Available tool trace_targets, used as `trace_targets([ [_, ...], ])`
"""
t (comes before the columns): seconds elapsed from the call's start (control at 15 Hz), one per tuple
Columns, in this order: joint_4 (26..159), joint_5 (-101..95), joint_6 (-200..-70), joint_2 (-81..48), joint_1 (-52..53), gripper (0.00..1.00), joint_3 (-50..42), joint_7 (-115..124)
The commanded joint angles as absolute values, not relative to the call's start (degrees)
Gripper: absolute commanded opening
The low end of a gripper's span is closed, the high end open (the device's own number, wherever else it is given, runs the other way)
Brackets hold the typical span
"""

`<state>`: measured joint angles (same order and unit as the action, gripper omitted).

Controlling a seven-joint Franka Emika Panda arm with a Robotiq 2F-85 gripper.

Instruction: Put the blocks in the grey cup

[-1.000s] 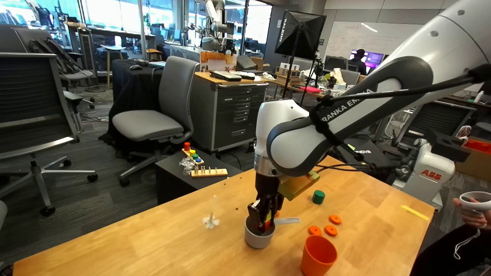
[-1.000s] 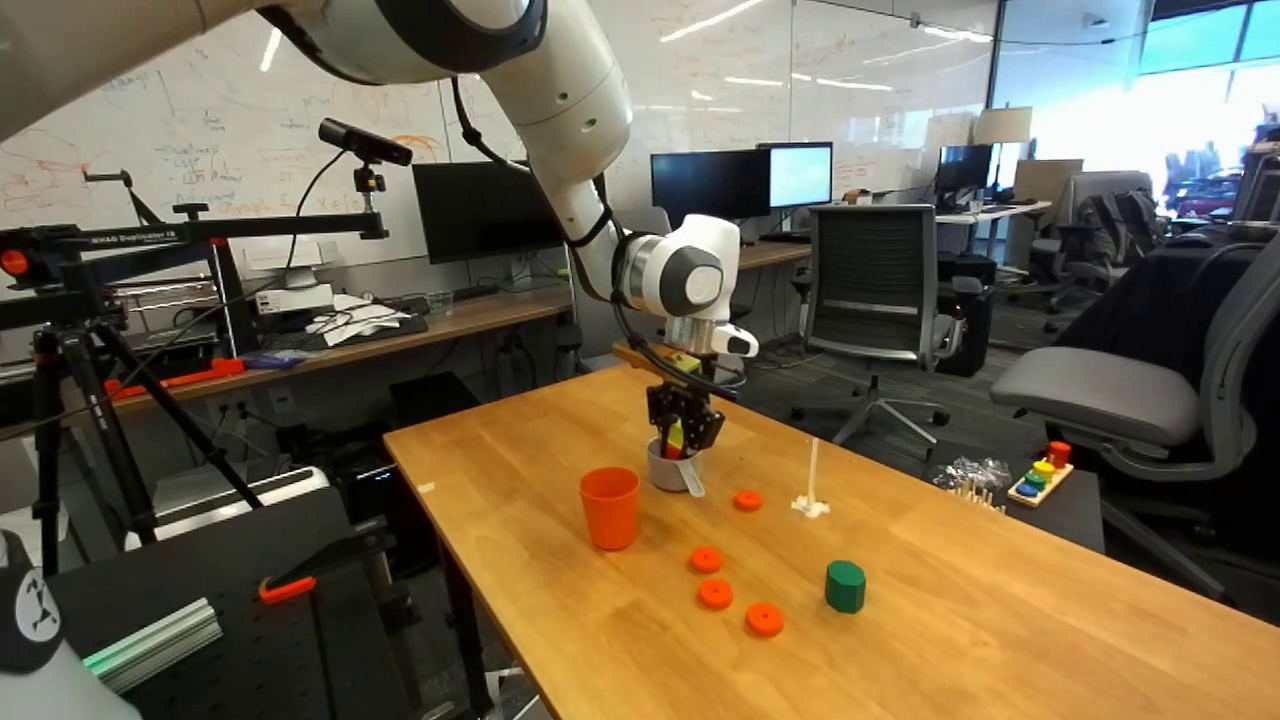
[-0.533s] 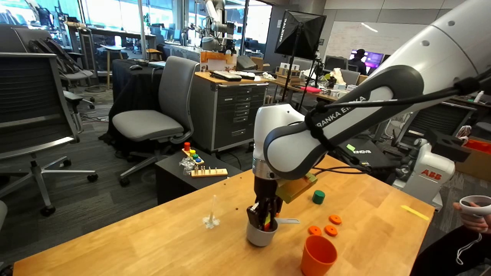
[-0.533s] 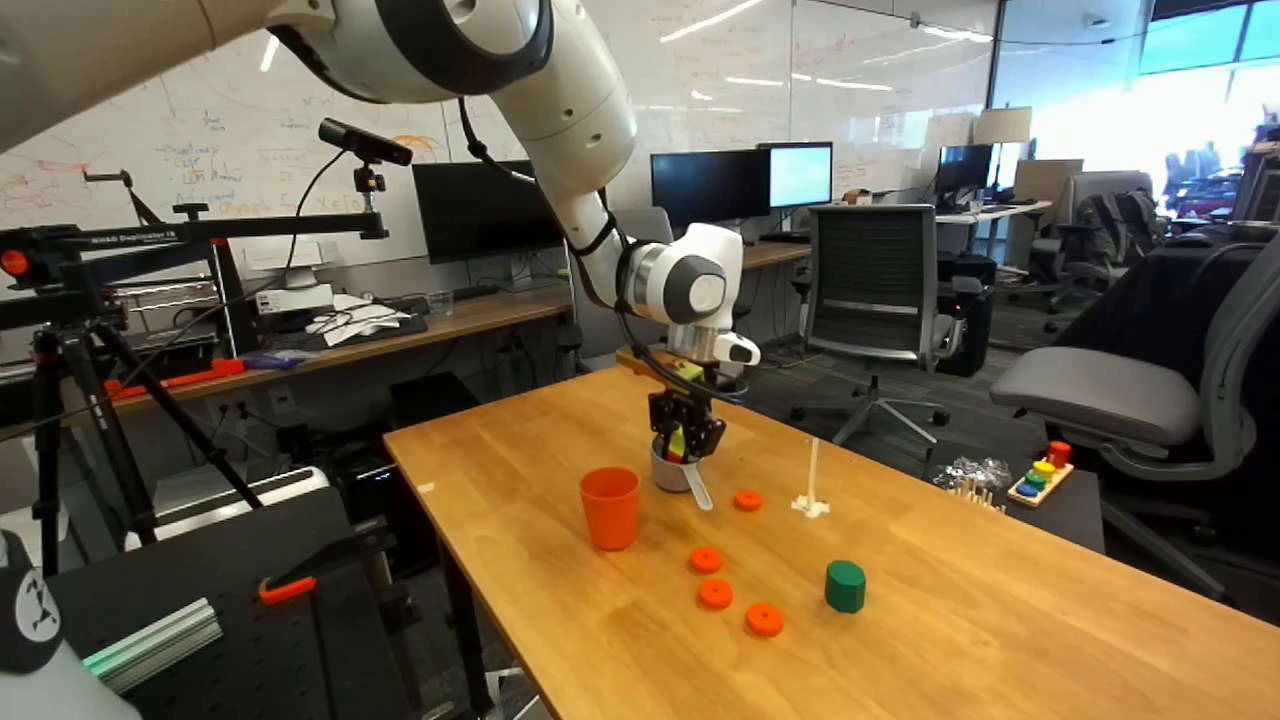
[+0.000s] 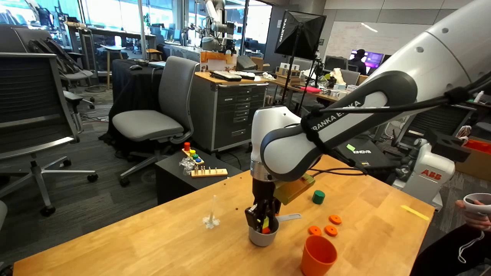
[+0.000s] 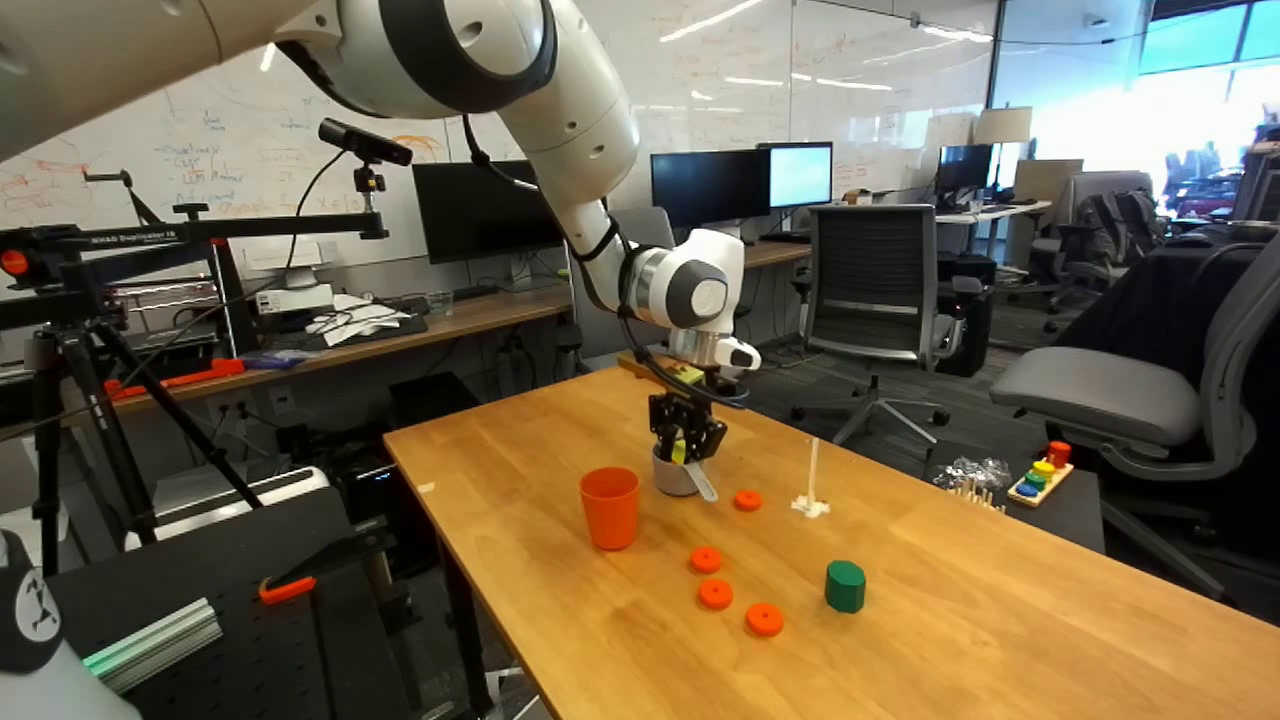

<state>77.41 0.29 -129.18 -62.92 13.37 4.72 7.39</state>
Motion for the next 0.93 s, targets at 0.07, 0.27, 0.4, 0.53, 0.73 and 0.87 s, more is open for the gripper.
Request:
trace_targets([
  [0.07, 74.6, -0.5, -127.0, -63.8, 14.5, 0.15, 4.2, 7.8],
  [0.27, 74.6, -0.4, -126.8, -63.6, 14.7, 0.66, 4.2, 8.1],
  [0.4, 74.7, -0.4, -126.8, -63.4, 14.8, 0.78, 4.2, 8.1],
  [0.53, 74.6, -0.4, -126.7, -63.3, 14.8, 0.84, 4.2, 8.1],
  [0.73, 74.6, -0.5, -126.6, -63.2, 14.9, 0.98, 4.0, 8.2],
  [0.87, 74.7, -0.5, -126.7, -63.0, 15.0, 0.94, 4.1, 8.2],
])
